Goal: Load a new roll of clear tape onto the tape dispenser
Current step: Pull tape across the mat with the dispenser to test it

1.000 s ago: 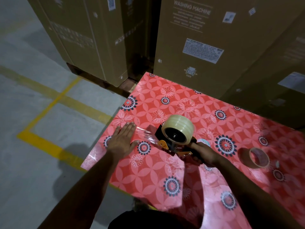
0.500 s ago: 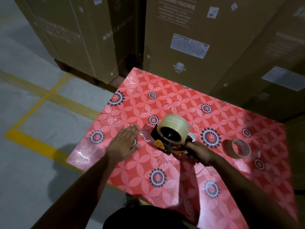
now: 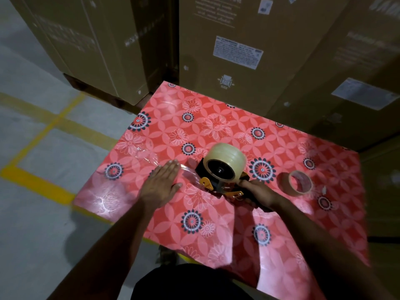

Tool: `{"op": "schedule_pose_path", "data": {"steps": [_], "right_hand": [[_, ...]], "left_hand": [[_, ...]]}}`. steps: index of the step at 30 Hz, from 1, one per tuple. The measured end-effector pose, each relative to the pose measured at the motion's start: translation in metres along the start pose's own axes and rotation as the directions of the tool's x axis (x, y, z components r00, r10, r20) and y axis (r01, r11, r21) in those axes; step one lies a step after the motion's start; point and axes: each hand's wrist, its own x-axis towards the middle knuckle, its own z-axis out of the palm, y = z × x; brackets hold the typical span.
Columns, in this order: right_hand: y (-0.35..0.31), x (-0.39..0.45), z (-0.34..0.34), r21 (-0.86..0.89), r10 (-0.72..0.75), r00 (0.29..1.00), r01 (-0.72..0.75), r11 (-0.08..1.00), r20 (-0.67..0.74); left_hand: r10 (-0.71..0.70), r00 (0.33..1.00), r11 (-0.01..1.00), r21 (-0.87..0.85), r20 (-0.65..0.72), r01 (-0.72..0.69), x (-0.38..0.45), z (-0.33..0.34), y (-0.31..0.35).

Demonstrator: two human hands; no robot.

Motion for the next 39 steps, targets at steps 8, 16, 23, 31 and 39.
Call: {"op": "schedule_pose_path", "data": {"steps": [8, 16, 23, 31, 39], "right_hand": [[0.028, -0.018, -0.026, -0.012, 0.025, 0.999, -0.025, 1.000, -0.046], [0.040, -0.034, -0.056, -0.026, 0.013, 0.997, -0.015, 1.000, -0.076], [0.044, -0.044, -0.059, -0.039, 0.023, 0.997, -0.026, 0.999, -0.070], [0.060, -0.063, -0.074, -0.063, -0.013, 0.995, 0.007, 0.998, -0.104], [0.037, -0.075, -0.068, -0.496, -0.228, 0.962, 0.127, 0.859, -0.148]], "left_hand": [[0.026, 0.996, 1.000, -0.002, 0.090, -0.026, 0.005, -0.006, 0.045], [0.066, 0.992, 0.998, -0.001, 0.107, -0.066, 0.004, -0.006, 0.054], [0.099, 0.987, 0.995, 0.002, 0.125, -0.100, 0.001, 0.009, 0.101], [0.231, 0.950, 0.964, 0.084, 0.211, -0.253, -0.001, 0.005, 0.138], [0.077, 0.987, 0.995, -0.080, 0.139, -0.066, -0.004, 0.002, 0.122]]}}
